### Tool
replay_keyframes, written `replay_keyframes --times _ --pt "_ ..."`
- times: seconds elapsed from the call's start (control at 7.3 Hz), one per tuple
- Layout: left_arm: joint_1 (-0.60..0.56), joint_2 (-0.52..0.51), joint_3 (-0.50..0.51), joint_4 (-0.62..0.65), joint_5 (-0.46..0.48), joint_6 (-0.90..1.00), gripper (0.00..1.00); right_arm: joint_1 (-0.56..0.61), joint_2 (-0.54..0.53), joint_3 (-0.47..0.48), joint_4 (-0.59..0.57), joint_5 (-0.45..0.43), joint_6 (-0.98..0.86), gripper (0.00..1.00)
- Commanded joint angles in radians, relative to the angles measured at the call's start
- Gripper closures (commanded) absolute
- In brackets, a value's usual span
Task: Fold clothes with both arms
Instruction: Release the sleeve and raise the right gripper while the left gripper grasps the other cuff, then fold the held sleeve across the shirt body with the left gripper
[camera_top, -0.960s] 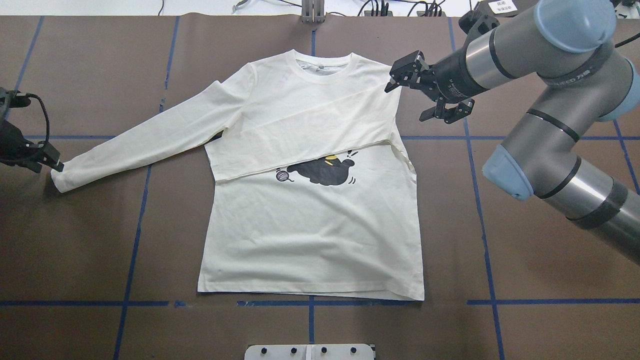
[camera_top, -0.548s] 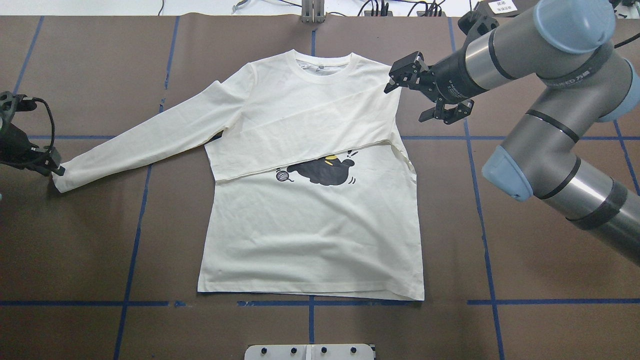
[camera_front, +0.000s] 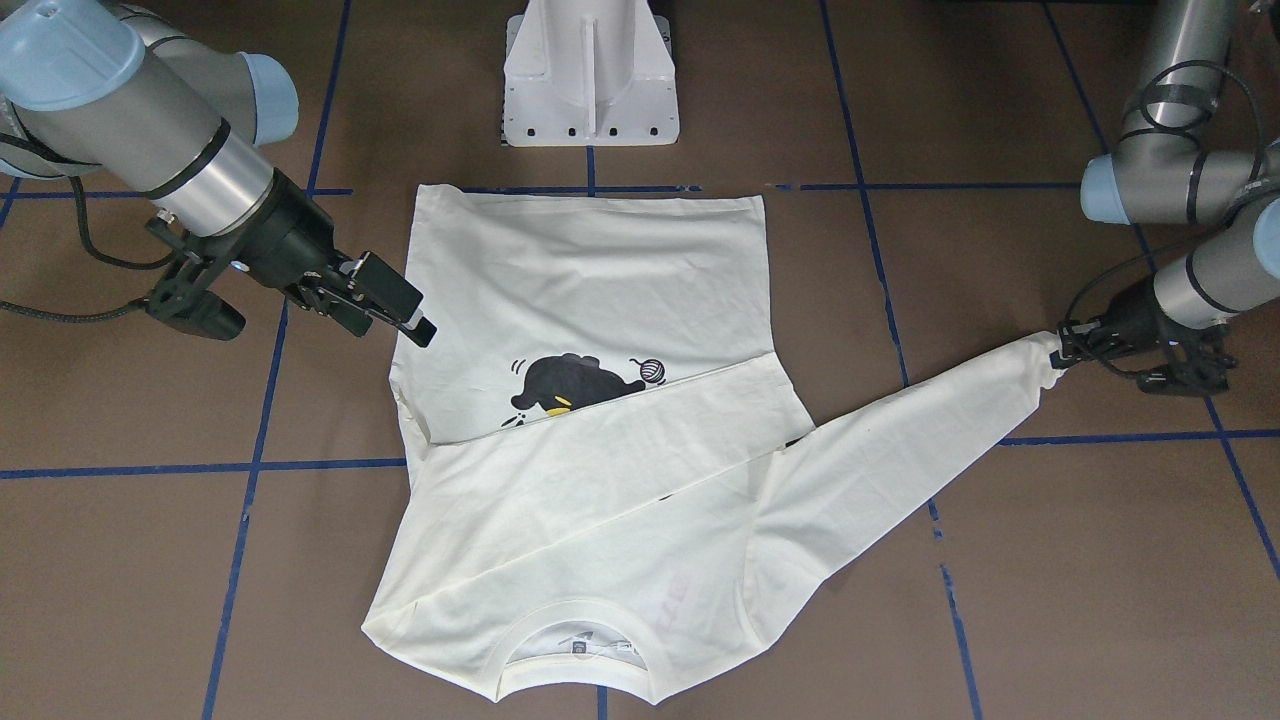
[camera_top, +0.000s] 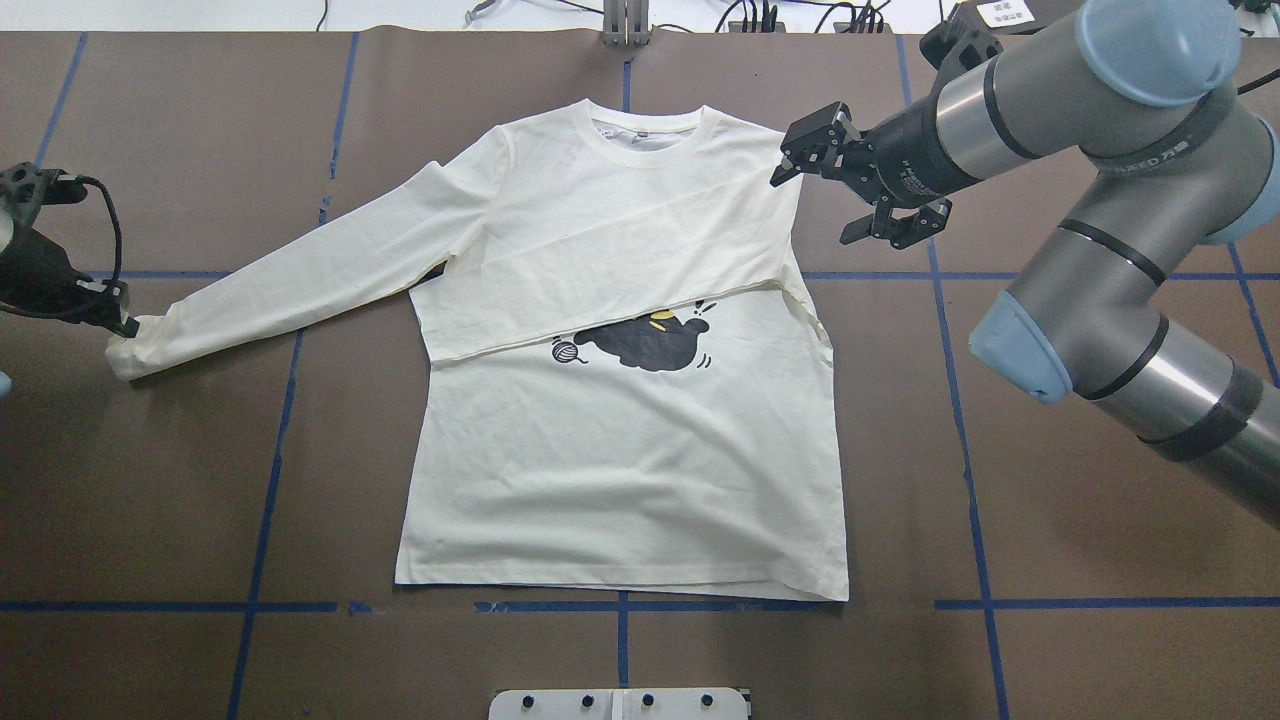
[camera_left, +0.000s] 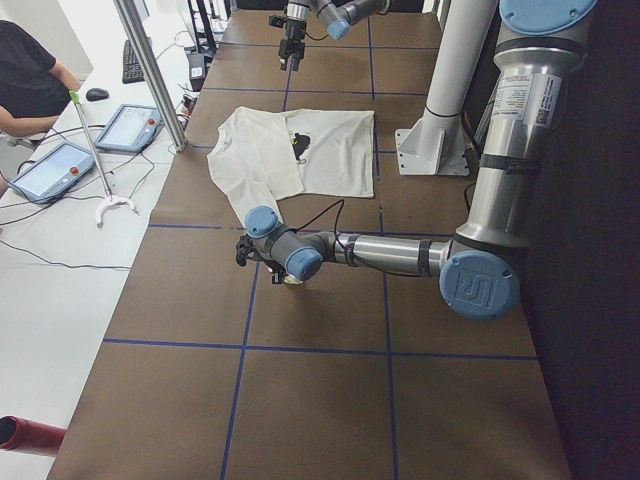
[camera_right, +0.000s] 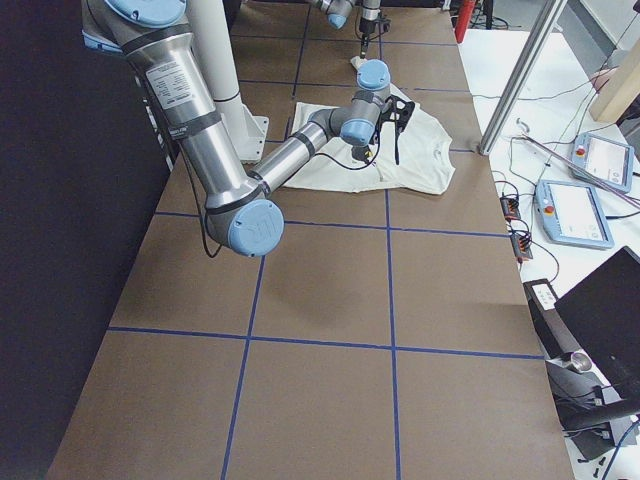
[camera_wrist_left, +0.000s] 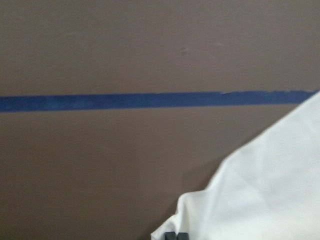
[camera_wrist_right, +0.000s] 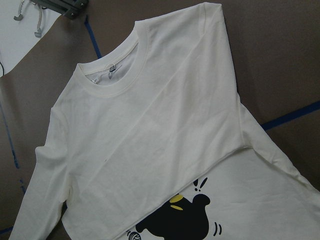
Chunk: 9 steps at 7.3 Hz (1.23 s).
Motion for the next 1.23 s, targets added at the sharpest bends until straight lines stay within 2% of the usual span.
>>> replay_keyframes --times 0.0,0.14,0.27,0.41,0.55,0.69,0.82,0.96,1.1 --pt "0.015 -0.111 -0.176 0.018 -0.105 -0.326 1.0 0.121 -0.107 0.082 -0.004 0.123 -0.078 0.0" --pt "0.098 -0.226 -0.205 0.012 -0.093 -0.562 1.0 0.233 -0.167 0.083 -0.001 0.242 -0.17 0.0" --pt "0.259 -0.417 -0.168 0.016 0.031 -0.734 1.0 0.338 -0.237 0.083 0.0 0.332 -0.304 0.0" --pt "0.341 -0.625 -0.023 0.005 0.216 -0.851 1.0 0.431 -0.311 0.082 0.002 0.411 -0.439 0.0" --pt "0.396 -0.793 0.138 0.005 0.288 -0.878 1.0 0.488 -0.357 0.083 0.002 0.441 -0.533 0.0" --pt "0.43 -0.955 0.322 -0.005 0.366 -0.891 1.0 0.513 -0.374 0.086 0.002 0.441 -0.552 0.0" --pt "0.493 -1.034 0.443 -0.065 0.443 -0.889 1.0 0.523 -0.385 0.091 0.003 0.441 -0.553 0.0" --pt "0.548 -1.04 0.495 -0.203 0.577 -0.892 1.0 0.534 -0.41 0.096 0.003 0.441 -0.56 0.0" --pt "0.558 -1.093 0.599 -0.262 0.632 -0.894 0.94 0.534 -0.42 0.097 0.003 0.441 -0.585 0.0"
